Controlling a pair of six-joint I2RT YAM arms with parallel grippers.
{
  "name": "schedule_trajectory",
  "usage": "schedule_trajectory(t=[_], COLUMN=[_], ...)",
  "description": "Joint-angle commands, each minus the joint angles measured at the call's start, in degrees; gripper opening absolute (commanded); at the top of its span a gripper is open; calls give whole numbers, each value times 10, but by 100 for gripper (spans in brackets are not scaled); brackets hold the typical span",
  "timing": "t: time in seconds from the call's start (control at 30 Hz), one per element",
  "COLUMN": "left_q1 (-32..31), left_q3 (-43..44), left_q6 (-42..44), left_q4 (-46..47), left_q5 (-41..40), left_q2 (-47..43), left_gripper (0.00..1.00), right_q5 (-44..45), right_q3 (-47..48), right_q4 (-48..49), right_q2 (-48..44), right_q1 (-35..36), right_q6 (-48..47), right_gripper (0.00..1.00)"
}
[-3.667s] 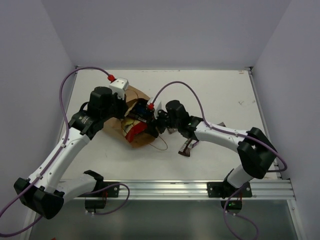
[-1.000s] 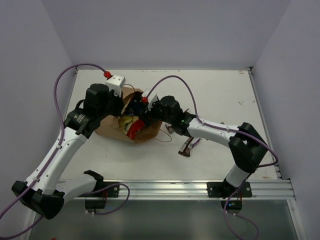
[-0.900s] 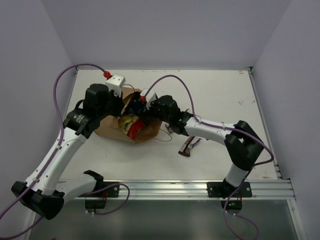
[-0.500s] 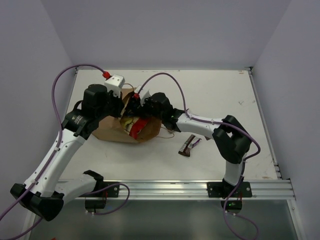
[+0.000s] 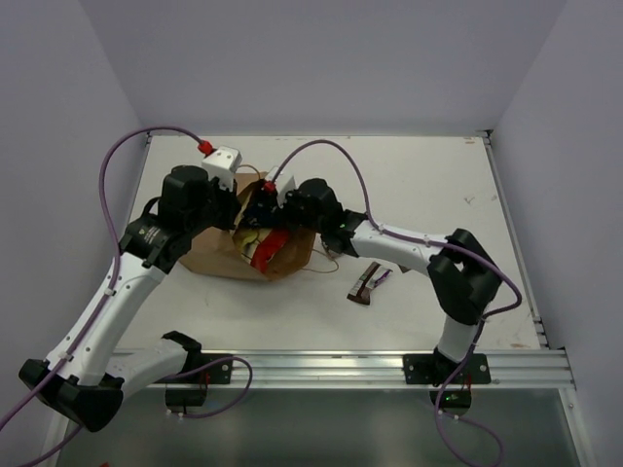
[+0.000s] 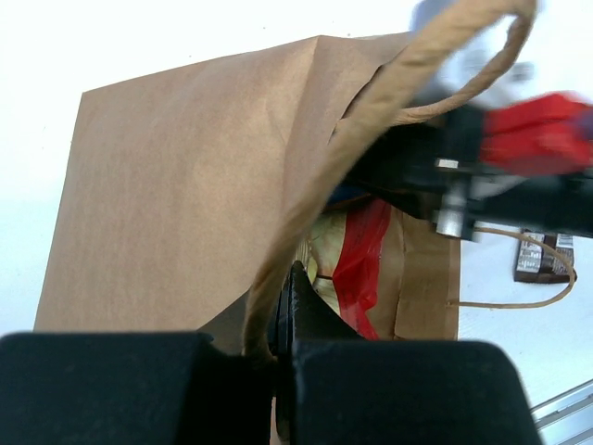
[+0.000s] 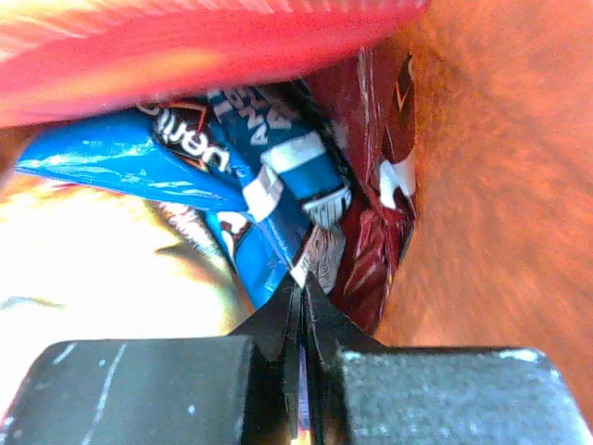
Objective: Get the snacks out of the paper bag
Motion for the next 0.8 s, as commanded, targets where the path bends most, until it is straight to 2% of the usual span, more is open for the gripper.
schedule_trajectory(t=[0.0,0.27,0.53,0.63,0.77], left_q1=[2,2,9,15,32], left_q3=[-11,-39,-51,-57,-67], left_q6=[-14,-28,-32,-31,-28], left_q4=[36,49,51,51,52], left_q5=[-24,-78,-124,-148,-156], left_q2=[-5,15,28,33,34], left_gripper=[0,0,0,0,0], right_q5=[-32,12,59,76,75], right_q3=[-8,-60,-36,-16,-2], right_q4=[-24,-103,-244,-288,-324], right_q2=[-121,-276,-410,-444,-454], right_q1=[3,1,-22,-59,-154], right_q6=[19,34,72,106,146], right_gripper=[0,0,0,0,0])
